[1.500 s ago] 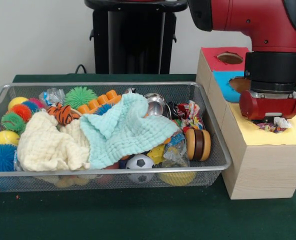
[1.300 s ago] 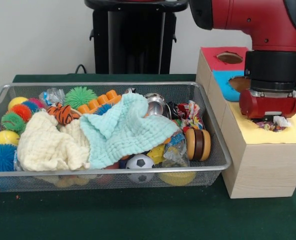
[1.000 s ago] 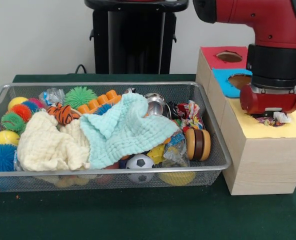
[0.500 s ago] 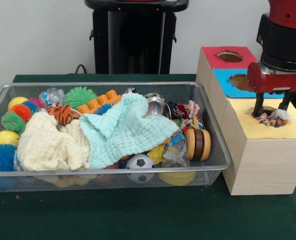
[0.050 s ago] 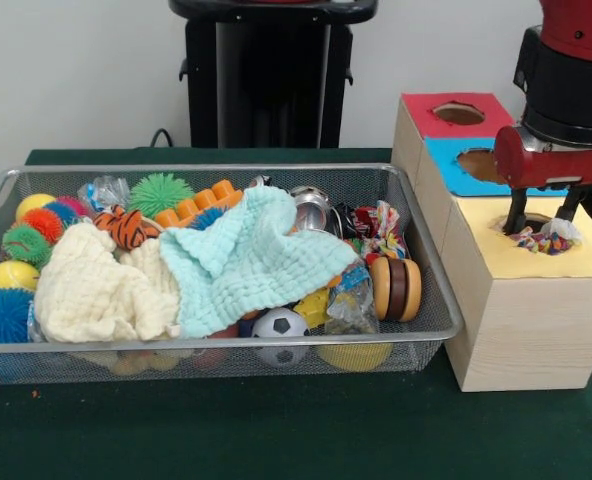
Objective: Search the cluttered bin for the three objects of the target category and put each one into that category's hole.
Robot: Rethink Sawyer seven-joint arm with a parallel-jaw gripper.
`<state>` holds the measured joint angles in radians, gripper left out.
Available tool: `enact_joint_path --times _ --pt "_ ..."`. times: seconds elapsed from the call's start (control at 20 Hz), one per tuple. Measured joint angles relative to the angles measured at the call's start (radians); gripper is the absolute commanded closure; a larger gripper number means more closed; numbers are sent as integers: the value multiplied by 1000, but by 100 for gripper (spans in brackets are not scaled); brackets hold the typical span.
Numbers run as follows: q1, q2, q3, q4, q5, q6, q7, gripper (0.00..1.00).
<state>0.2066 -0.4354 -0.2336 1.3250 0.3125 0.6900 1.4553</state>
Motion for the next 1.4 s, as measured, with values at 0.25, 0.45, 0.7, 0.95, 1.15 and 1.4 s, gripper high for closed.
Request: enact_joint_path --times 0.25,0.45,0.7,0.95,1.15,1.4 --pt "-51 -26 62 20 -33 1 0 0" --pt "-115 -52 136 42 -73 10 0 0" --pt "-206 -79 238 84 -101 8 -1 0" --pt "-311 -90 360 126 -125 7 -9 0" --pt "-379 -98 443 160 -159 -12 -14 0" --pt "-390 -110 468 176 -208 -45 -14 0"
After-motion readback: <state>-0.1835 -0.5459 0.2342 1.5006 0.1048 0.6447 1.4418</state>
